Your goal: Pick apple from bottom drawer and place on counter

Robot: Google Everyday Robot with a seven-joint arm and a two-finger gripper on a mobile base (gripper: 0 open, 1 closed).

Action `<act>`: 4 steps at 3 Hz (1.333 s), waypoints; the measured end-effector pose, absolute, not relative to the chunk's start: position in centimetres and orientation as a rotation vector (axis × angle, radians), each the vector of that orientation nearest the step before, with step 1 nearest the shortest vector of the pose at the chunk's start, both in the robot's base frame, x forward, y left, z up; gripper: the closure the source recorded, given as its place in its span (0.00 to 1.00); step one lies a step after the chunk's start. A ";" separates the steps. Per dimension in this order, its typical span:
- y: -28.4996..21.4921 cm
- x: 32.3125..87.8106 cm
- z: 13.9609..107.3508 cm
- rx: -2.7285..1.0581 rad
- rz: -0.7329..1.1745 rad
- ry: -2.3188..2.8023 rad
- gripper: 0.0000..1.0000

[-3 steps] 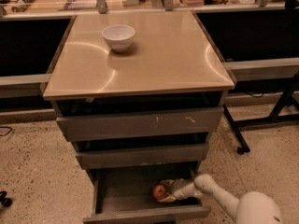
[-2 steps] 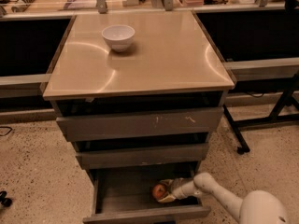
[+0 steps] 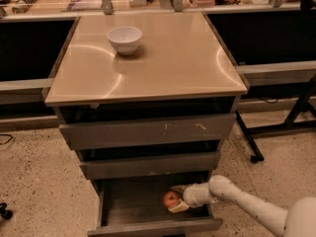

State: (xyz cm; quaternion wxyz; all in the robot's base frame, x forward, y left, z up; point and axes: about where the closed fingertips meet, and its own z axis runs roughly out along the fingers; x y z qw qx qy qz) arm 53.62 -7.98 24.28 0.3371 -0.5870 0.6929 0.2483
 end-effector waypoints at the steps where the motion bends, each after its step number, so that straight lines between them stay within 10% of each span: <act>1: -9.8 53.3 31.2 -1.494 0.545 1.848 1.00; 4: -9.8 50.0 44.1 -1.519 0.401 1.739 1.00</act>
Offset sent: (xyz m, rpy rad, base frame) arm -0.0743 -0.0060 0.3322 -0.0249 -0.3348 -0.0710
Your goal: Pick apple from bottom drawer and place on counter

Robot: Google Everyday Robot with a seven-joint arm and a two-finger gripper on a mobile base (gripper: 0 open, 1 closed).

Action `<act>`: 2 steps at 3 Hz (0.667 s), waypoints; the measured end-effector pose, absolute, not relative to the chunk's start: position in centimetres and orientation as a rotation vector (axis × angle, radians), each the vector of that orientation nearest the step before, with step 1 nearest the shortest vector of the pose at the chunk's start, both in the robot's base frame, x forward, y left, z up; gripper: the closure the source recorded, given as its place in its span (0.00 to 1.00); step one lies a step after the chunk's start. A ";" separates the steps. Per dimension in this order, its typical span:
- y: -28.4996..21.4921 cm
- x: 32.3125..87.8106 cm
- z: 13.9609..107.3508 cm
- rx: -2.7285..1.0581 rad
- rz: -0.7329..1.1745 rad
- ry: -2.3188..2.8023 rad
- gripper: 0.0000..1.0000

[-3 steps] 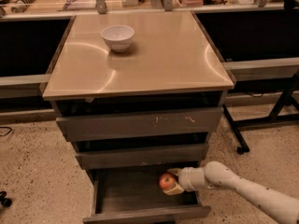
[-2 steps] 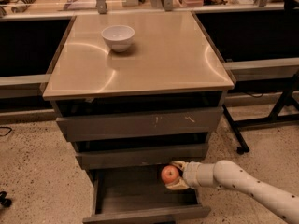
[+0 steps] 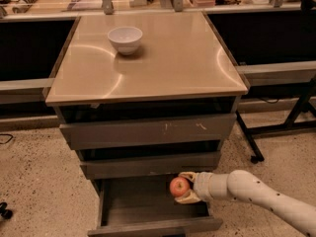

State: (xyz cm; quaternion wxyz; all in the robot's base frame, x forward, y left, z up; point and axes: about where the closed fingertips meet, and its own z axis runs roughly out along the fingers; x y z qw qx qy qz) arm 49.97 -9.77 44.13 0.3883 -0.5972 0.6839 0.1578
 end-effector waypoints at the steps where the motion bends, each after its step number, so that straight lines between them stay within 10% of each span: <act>1: -10.0 49.6 46.9 -1.512 0.409 1.740 1.00; 2: -10.0 48.7 52.6 -1.504 0.419 1.735 1.00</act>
Offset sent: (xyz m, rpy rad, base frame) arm -0.0195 -0.0080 0.1675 0.0213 -0.0147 -0.0076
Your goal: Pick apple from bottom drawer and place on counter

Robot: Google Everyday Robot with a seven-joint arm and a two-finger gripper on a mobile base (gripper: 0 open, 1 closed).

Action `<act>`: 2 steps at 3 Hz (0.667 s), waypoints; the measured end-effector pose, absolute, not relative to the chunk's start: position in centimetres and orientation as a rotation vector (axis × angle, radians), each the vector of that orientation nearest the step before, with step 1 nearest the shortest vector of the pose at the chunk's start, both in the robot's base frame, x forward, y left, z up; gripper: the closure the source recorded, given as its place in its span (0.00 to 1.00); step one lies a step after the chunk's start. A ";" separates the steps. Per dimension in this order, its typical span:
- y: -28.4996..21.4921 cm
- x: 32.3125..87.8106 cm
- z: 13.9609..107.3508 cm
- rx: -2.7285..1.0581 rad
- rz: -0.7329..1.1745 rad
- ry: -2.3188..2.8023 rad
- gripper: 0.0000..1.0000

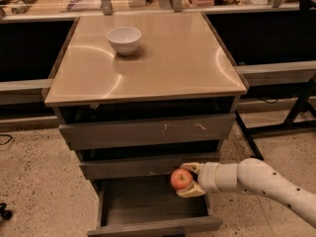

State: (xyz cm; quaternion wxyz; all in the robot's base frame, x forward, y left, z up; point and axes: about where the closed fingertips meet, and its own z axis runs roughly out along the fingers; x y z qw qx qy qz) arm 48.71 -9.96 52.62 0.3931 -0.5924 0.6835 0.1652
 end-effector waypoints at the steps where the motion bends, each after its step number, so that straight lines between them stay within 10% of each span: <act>1: -8.9 47.8 59.9 -1.551 0.428 1.749 1.00; 2: -8.0 47.7 70.7 -1.578 0.410 1.770 1.00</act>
Offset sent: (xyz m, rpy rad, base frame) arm -0.0104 0.0239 0.3501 -0.1705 0.0090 0.0364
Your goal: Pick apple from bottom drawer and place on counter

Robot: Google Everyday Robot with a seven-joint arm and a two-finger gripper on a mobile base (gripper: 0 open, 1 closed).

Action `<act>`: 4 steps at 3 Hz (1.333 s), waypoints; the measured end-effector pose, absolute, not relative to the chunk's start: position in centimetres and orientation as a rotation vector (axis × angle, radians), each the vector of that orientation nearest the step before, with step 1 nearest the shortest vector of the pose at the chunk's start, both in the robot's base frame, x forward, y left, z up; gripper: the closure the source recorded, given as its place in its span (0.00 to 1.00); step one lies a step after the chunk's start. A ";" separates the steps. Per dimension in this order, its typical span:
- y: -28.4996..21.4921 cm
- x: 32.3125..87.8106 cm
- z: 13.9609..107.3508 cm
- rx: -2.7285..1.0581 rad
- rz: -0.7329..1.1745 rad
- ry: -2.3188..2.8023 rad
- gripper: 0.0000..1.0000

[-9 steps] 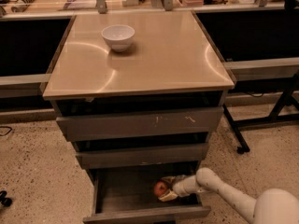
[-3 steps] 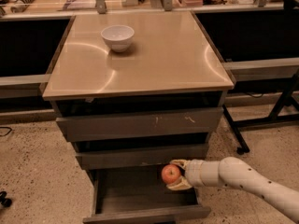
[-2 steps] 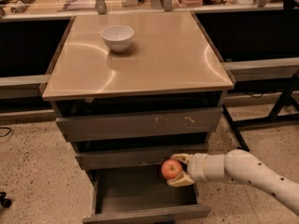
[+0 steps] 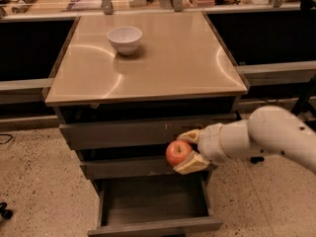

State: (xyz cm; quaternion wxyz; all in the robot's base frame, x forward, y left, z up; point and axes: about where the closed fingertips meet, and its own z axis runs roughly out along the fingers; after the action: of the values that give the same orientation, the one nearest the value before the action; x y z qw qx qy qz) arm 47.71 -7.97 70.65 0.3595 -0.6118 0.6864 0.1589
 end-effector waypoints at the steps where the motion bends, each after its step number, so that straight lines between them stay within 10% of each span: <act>1: -6.9 47.0 78.4 -1.626 0.339 1.723 1.00; 4: -5.8 46.5 84.2 -1.667 0.395 1.756 1.00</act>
Offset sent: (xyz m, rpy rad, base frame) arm -0.0066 0.0093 0.0695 -0.0354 -0.0517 0.0235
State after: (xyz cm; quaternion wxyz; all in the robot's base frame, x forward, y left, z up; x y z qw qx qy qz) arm 46.50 -5.81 84.20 0.3373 -0.6396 0.6739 0.1517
